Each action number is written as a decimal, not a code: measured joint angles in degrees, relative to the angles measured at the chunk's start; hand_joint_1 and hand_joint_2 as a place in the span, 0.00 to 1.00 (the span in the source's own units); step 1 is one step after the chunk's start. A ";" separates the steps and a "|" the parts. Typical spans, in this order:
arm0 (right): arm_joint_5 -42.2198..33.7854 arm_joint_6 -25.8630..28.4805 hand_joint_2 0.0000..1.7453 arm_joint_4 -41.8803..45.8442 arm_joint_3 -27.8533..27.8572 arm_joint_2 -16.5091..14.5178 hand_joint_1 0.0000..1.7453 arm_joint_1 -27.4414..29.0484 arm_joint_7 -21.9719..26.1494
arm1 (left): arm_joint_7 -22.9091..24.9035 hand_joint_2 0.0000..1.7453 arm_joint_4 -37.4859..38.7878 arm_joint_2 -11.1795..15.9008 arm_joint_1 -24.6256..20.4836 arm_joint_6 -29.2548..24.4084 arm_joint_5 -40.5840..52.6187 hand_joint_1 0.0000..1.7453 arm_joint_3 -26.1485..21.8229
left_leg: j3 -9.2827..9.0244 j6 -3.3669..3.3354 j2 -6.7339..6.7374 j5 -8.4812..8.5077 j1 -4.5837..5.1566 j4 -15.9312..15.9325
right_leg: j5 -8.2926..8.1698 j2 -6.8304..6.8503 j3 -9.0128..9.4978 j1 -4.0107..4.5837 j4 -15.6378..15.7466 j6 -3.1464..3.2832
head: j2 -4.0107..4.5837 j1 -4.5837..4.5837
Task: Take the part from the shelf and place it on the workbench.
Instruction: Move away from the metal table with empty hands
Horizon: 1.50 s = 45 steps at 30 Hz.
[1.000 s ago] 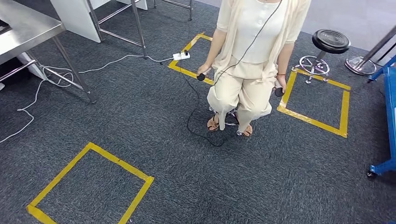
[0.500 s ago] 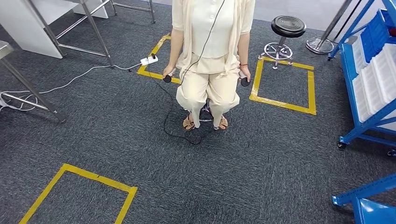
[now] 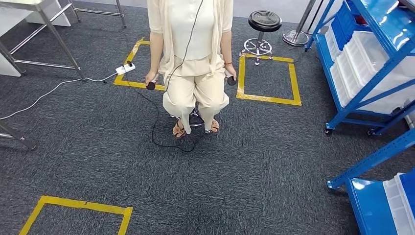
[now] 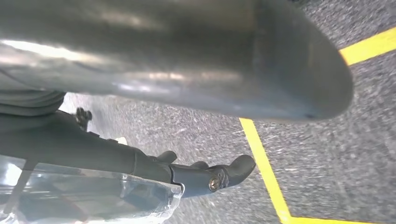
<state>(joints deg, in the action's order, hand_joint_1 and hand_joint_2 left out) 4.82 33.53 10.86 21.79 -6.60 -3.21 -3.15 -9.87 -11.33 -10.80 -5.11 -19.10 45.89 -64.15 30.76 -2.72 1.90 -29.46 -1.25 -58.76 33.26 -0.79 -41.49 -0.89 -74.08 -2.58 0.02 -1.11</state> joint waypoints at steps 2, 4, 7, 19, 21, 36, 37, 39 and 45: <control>0.14 -0.09 0.00 0.00 0.00 0.03 0.00 0.08 -0.06 | 0.01 0.00 -0.01 0.00 -0.01 -0.01 -0.04 0.00 0.00 | -0.16 0.13 1.35 -0.20 0.13 -0.01 | -1.73 0.71 2.00 -0.12 3.53 -0.89 | 0.00 -0.04; 0.24 -0.20 0.00 0.00 0.00 0.04 0.00 -0.01 -0.13 | 0.03 0.00 -0.01 0.01 -0.01 -0.01 -0.08 0.00 0.00 | -0.56 0.59 2.49 -0.52 0.24 0.00 | -4.62 2.99 6.25 -0.02 11.45 -1.28 | 0.00 -0.08; 0.32 -0.31 0.00 0.00 -0.03 0.03 0.00 -0.20 -0.15 | 0.07 0.00 0.01 0.01 -0.09 -0.05 -0.13 0.00 0.01 | -1.34 1.53 3.87 -1.07 0.51 0.15 | -6.22 4.40 8.13 0.97 15.32 0.17 | 0.00 0.01; 0.49 -0.49 0.00 0.00 -0.16 0.08 0.00 -0.07 -0.67 | 0.23 0.00 0.01 -0.07 0.07 -0.09 -0.15 0.00 0.00 | 2.65 2.55 -4.03 -1.98 -0.45 -6.25 | -6.89 -3.95 9.18 0.61 15.88 3.33 | 0.00 0.77; 0.58 -0.56 0.00 0.00 -0.20 0.06 0.00 -0.12 -0.72 | 0.24 0.00 0.01 -0.06 0.07 -0.08 -0.14 0.00 0.01 | 0.88 2.35 -5.95 -0.27 -0.52 -1.80 | -6.83 -5.18 8.74 0.86 15.51 2.84 | 0.00 0.72; 0.86 -0.55 0.00 0.00 -0.32 0.04 0.00 0.06 -0.98 | 0.22 0.00 0.01 -0.03 0.13 0.01 -0.14 0.00 0.00 | -0.11 0.75 3.51 0.13 0.46 0.14 | -5.30 4.38 7.59 -0.15 13.55 -0.75 | 0.00 0.10; 0.87 -0.55 0.00 0.00 -0.33 0.03 0.00 -0.07 -0.98 | 0.21 0.00 0.01 -0.01 0.12 0.02 -0.13 0.00 0.00 | -0.39 1.18 4.05 -0.11 0.56 0.13 | -5.87 5.30 8.55 0.08 15.26 -0.42 | 0.00 0.14; 0.88 -0.53 0.00 0.00 -0.34 0.07 0.00 -0.16 -0.98 | 0.19 0.00 0.01 -0.03 -0.03 0.03 -0.13 0.00 0.00 | -1.00 1.91 5.14 -0.46 0.49 0.29 | -6.13 4.85 8.43 0.67 15.61 0.52 | 0.00 0.23; 0.86 -0.57 0.00 0.00 -0.35 0.19 0.00 -0.14 -0.96 | 0.08 0.00 0.01 -0.16 -0.22 0.20 -0.12 0.00 0.00 | 3.28 3.16 -1.22 -7.21 -0.41 -10.62 | -6.68 0.94 9.11 -0.18 16.18 3.30 | 0.00 0.85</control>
<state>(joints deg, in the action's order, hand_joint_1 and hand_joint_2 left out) 5.69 32.97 10.86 21.44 -6.40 -3.35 -4.11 -9.79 -11.32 -10.96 -5.33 -18.90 45.77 -64.15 34.04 0.44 0.67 -36.66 -1.66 -69.38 26.58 0.15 -32.39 -1.07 -57.90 0.73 0.02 -0.26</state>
